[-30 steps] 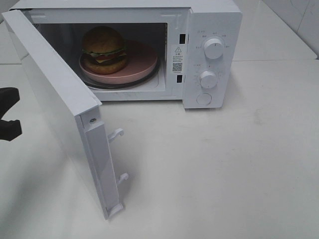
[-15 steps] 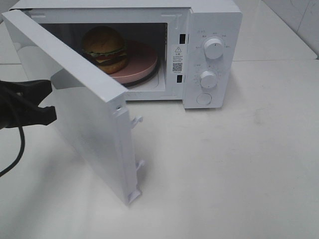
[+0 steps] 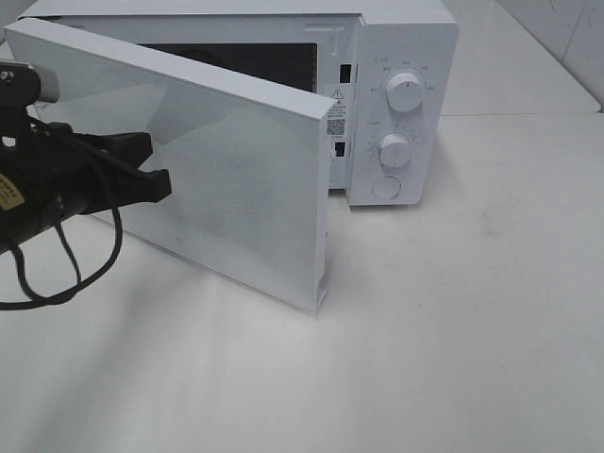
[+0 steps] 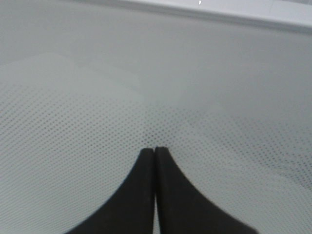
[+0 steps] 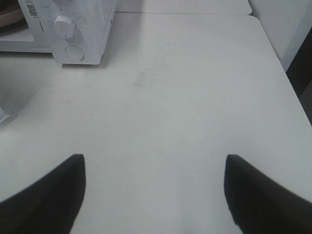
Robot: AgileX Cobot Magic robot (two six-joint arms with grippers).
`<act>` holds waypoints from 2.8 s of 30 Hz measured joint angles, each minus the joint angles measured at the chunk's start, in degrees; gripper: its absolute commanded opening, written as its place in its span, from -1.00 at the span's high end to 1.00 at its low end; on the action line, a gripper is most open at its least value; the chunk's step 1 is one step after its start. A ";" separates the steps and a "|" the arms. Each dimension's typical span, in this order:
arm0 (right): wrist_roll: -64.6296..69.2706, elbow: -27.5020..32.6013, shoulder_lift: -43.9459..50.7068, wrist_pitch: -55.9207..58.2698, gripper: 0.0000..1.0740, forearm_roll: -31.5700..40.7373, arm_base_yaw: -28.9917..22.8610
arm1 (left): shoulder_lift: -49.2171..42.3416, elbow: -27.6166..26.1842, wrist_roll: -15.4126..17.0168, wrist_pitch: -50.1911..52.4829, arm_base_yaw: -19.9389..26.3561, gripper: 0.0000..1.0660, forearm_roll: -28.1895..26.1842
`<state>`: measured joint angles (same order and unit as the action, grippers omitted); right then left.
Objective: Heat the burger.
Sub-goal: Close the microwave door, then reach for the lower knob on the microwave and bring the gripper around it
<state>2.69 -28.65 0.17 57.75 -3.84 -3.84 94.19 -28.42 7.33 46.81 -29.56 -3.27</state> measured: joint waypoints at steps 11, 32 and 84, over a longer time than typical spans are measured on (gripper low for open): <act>0.00 0.00 0.00 0.00 -0.42 0.00 0.00 | 6.93 -10.26 -3.78 -0.11 -5.27 1.00 -7.28; 0.00 0.00 0.00 0.00 -0.42 0.00 0.00 | 17.76 -28.36 -13.06 -7.91 -10.31 1.00 -16.96; 0.00 0.00 0.00 0.00 -0.42 0.06 0.00 | -0.40 -24.41 -17.99 -66.12 -11.00 -0.88 -17.25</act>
<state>2.69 -28.65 0.17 57.75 -3.78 -3.84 93.79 -52.83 -10.66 -19.31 -40.57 -20.51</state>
